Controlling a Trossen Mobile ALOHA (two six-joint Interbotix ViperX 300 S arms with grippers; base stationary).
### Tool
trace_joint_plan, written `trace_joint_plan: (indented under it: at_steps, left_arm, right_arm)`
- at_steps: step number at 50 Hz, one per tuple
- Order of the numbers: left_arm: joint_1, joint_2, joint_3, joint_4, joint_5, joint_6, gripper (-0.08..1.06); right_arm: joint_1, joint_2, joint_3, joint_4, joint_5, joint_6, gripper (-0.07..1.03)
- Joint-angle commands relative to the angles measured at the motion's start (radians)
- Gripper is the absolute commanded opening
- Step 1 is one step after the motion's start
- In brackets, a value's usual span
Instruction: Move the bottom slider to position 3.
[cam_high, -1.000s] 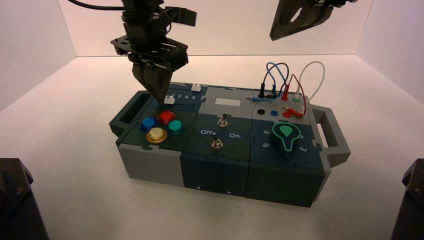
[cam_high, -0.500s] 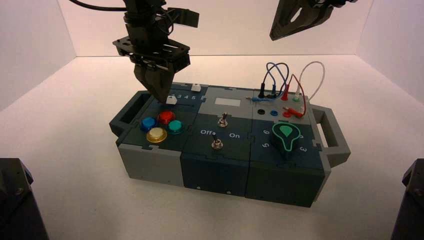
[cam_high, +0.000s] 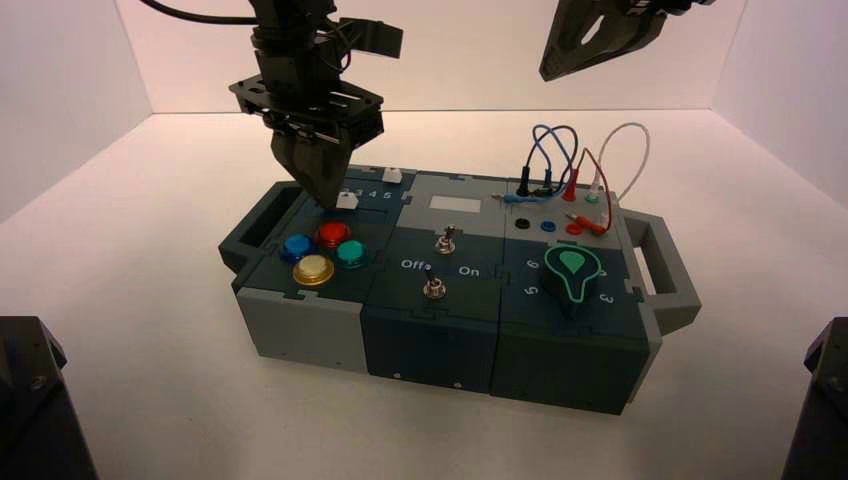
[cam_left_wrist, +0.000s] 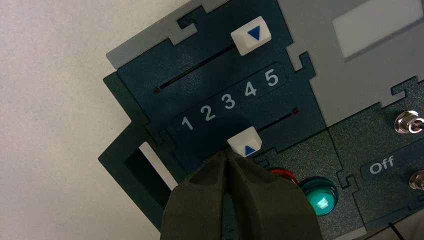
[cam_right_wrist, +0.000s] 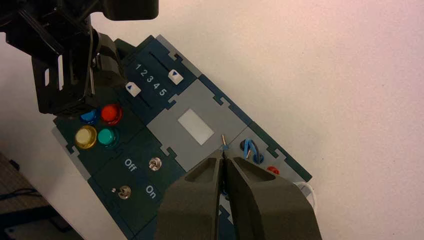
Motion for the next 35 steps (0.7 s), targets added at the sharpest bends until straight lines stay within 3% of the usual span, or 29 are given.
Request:
trace_joint_plan:
  at_steps: [1, 15, 35]
  left_arm:
    - [-0.005, -0.014, -0.025, 0.003, 0.0, 0.005, -0.03]
    - [0.011, -0.035, -0.012, 0.032, 0.014, 0.005, -0.03]
    - [0.092, -0.169, 0.023, 0.041, 0.008, 0.005, -0.03]
  right_arm:
    - [0.006, -0.006, -0.032, 0.0, -0.005, 0.0, -0.02]
    - [0.0, -0.015, -0.032, -0.006, 0.006, 0.0, -0.02]
    - [-0.009, -0.048, -0.023, -0.011, 0.005, 0.0, -0.02]
